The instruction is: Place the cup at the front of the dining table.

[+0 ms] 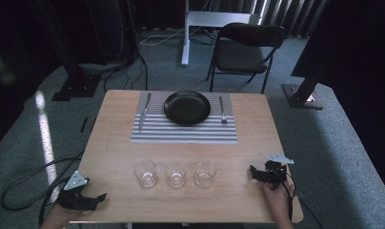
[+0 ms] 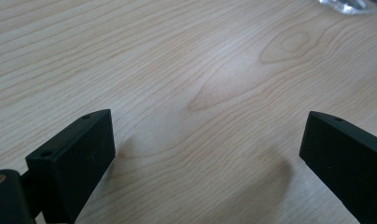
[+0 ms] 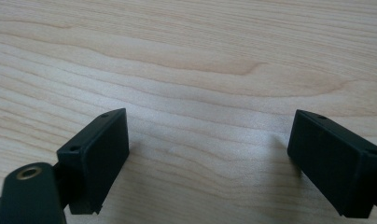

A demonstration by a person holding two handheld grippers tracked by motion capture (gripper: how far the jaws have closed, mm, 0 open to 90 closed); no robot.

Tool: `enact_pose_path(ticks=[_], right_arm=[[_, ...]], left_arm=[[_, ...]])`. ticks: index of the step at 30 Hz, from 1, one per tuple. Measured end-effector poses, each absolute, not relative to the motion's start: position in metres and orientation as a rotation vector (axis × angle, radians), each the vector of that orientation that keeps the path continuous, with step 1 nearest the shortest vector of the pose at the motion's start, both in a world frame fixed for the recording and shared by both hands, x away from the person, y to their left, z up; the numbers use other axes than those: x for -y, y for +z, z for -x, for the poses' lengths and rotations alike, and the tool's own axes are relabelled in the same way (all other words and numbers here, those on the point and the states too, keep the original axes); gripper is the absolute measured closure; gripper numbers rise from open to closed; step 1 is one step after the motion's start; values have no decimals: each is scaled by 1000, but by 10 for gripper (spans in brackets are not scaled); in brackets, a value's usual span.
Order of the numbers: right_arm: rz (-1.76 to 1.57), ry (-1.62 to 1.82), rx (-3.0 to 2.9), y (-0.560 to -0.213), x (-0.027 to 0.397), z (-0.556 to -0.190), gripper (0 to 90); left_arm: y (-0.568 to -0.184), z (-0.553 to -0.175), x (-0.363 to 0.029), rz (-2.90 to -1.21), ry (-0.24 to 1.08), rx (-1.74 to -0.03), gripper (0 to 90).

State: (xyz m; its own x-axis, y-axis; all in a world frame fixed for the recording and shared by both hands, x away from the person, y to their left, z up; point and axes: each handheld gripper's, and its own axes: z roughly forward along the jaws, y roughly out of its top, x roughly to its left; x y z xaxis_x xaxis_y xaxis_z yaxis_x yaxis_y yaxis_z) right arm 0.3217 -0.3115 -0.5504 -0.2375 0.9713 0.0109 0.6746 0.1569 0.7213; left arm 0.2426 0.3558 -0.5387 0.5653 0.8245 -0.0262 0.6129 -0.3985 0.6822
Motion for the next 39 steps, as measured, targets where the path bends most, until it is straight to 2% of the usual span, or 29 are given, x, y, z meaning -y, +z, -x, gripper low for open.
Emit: enact_pose_path(ticks=[18, 39], right_arm=[[-1561, 854, -1978, -550, 311, -321, 122], [-1561, 854, -1978, -550, 311, -321, 122]], left_arm=[[-514, -242, -333, -2135, 431, -1025, 37], [-490, -246, -325, -2072, 378, -925, 53]])
